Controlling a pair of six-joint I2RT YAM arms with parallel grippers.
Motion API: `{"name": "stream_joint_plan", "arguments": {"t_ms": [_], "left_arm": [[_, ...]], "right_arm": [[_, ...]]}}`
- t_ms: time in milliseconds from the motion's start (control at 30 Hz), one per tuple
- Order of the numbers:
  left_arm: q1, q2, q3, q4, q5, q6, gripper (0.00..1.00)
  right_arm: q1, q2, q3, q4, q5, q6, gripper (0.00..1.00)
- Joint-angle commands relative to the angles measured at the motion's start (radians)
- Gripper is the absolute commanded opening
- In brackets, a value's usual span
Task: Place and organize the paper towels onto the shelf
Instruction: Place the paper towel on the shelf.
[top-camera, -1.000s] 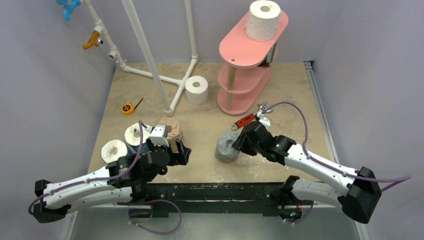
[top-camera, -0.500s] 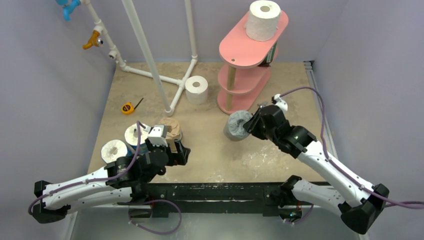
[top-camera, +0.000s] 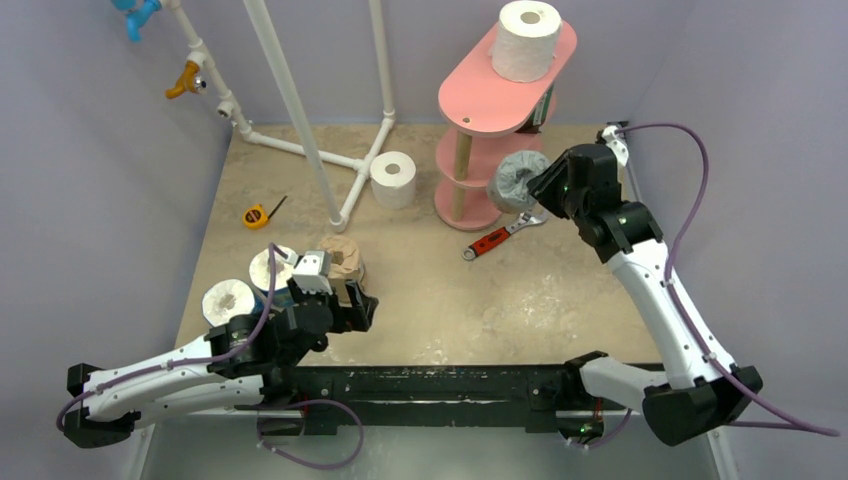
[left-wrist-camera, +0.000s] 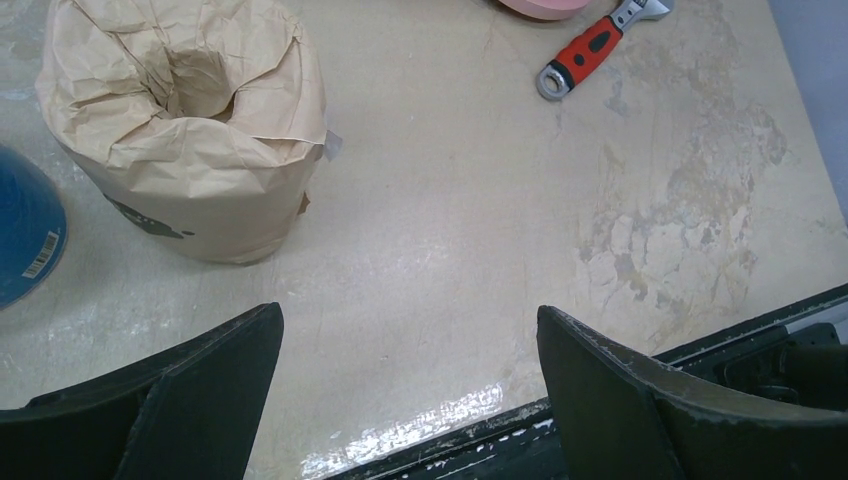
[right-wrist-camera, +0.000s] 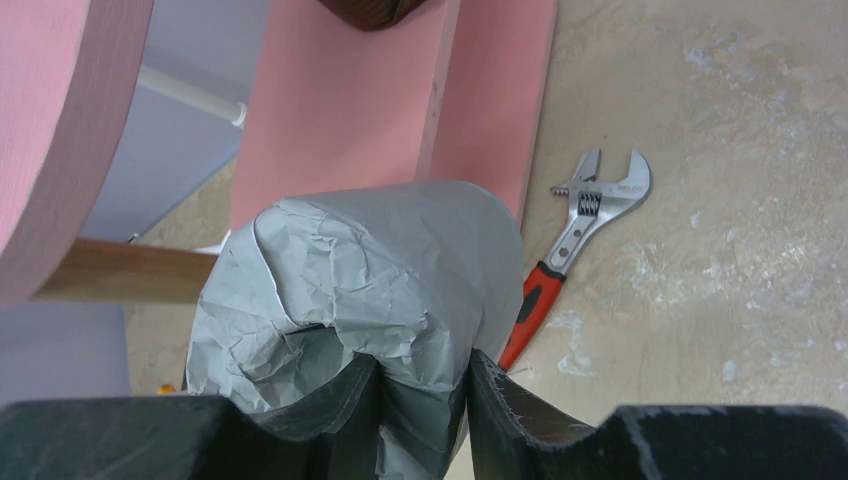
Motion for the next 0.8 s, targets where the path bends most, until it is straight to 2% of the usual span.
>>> {"name": "stream_joint_plan", "arguments": {"t_ms": [0,200,767], "left_arm": [[0.001,-0.01,0.019,-0.021,-0.007,0.012,0.97],[0.001,-0.015,0.008,-0.011,0.001,0.01,0.97],[0.001,-0.066,-0.032,-0.036,0.002,-0.025,0.97]], "right_arm": [[-0.058,0.061,0.108,0.068,-0.077,0.021,0.31],[-0.076,0.143,0.212,0.054,-0.105,0.072,0.32],[-0.092,0.294,0.385,0.04,-0.123,0.055,0.32]]}}
